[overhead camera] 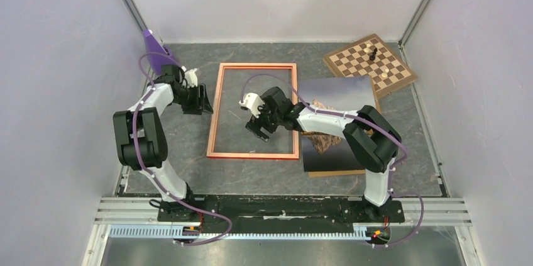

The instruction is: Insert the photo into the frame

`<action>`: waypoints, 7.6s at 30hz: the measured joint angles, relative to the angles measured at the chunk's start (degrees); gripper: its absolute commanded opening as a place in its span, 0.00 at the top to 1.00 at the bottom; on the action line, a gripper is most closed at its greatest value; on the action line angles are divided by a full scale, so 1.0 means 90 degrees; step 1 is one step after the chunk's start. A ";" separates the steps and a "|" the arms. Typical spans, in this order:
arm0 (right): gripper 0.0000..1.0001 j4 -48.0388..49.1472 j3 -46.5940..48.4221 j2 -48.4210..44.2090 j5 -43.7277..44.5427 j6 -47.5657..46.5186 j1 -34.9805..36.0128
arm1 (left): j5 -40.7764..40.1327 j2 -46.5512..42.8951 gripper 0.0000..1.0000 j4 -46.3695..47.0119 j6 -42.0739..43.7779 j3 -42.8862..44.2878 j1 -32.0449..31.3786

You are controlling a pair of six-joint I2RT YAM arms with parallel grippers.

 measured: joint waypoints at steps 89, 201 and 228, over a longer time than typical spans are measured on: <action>0.13 0.0466 -0.1052 -0.1401 0.0707 -0.0240 -0.1035 | 0.4170 0.1479 0.98 0.0539 -0.3162 0.0454 0.0663; 0.15 0.1256 -0.1843 -0.2234 0.0423 0.0865 -0.2594 | 0.5156 0.1770 0.98 0.5017 -0.6467 -0.0027 0.0554; 0.15 0.1307 -0.1945 -0.2283 0.0423 0.0865 -0.2594 | 0.4148 0.2001 0.92 0.1768 -0.3130 0.0362 0.0505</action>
